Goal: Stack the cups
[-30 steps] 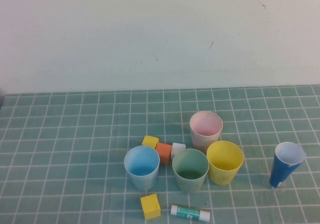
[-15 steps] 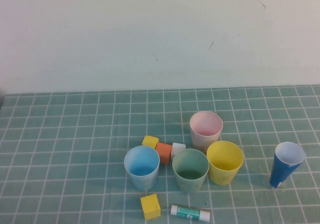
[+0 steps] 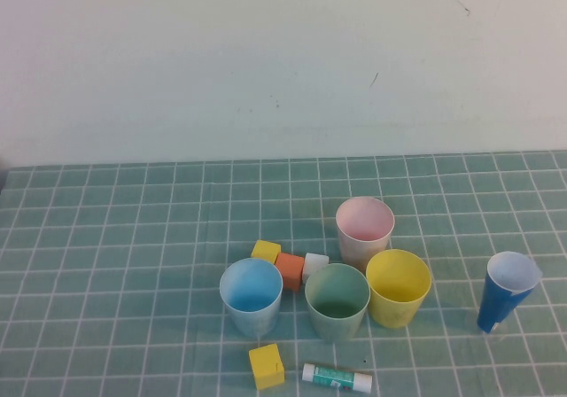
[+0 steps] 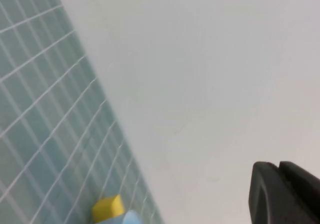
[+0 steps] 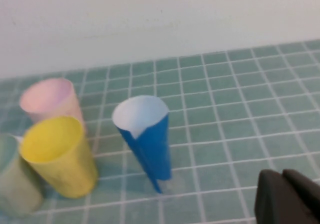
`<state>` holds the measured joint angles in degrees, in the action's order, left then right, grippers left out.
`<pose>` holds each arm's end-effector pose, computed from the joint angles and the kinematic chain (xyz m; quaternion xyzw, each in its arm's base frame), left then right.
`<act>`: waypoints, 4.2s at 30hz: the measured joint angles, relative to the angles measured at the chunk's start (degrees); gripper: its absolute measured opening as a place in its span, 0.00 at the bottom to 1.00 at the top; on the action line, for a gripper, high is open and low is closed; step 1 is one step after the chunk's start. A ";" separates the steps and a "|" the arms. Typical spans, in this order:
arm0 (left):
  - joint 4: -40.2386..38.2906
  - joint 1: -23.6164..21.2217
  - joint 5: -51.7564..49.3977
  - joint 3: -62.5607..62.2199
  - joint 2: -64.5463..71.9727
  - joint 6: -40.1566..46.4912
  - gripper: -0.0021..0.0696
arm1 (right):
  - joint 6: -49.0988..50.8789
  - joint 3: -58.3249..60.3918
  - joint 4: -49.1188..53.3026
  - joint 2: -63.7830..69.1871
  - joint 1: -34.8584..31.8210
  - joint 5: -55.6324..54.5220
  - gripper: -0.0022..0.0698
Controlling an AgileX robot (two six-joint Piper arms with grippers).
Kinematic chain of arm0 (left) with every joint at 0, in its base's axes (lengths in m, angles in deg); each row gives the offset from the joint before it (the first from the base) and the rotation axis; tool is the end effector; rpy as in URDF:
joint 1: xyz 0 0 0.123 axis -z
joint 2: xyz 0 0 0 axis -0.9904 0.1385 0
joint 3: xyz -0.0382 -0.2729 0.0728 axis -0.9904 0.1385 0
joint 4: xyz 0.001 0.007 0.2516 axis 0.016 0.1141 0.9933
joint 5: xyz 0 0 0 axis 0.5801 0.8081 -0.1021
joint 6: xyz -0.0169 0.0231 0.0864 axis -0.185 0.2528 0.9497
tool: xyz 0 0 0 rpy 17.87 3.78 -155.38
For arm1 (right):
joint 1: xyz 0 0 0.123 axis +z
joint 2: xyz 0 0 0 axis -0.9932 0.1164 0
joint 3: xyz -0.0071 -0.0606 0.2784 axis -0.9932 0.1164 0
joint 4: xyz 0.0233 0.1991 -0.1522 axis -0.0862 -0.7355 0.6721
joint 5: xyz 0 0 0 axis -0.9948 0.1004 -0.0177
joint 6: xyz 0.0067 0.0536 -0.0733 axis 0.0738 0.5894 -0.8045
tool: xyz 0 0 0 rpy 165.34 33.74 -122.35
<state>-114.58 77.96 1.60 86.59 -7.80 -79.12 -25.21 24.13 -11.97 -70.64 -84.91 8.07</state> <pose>0.0558 -0.0119 0.1946 -0.3981 0.6078 -0.4334 0.5331 0.0535 0.0041 0.1751 0.0425 0.7911 0.0543 0.6078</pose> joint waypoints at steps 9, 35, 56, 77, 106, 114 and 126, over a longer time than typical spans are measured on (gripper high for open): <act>-2.76 0.00 13.97 0.00 0.00 6.26 0.03 | 16.77 0.09 -13.44 0.00 0.00 -2.53 0.03; 28.14 11.07 -30.48 -51.68 57.37 50.25 0.03 | 6.35 0.09 -13.57 0.00 0.00 -7.68 0.03; 48.46 31.89 -42.77 -81.94 105.12 25.20 0.42 | 6.26 0.09 -13.57 0.00 0.00 -5.93 0.03; 48.46 31.89 -33.62 -84.53 122.05 20.94 0.12 | 6.26 0.09 -13.57 0.00 0.00 -5.83 0.03; 43.57 43.32 -32.89 -84.98 107.22 25.31 0.04 | 5.17 0.09 -13.57 0.00 0.00 -5.71 0.03; 43.99 43.32 -31.60 -85.68 112.43 24.03 0.04 | 5.08 0.09 -13.86 0.00 0.00 -5.60 0.03; 47.27 43.32 -32.50 -88.44 111.89 21.00 0.44 | 2.07 -0.42 -13.91 0.00 0.00 -3.45 0.03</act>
<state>-67.31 121.28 -30.90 -1.84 104.08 -58.12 -23.14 23.70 -25.88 -70.64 -84.91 4.62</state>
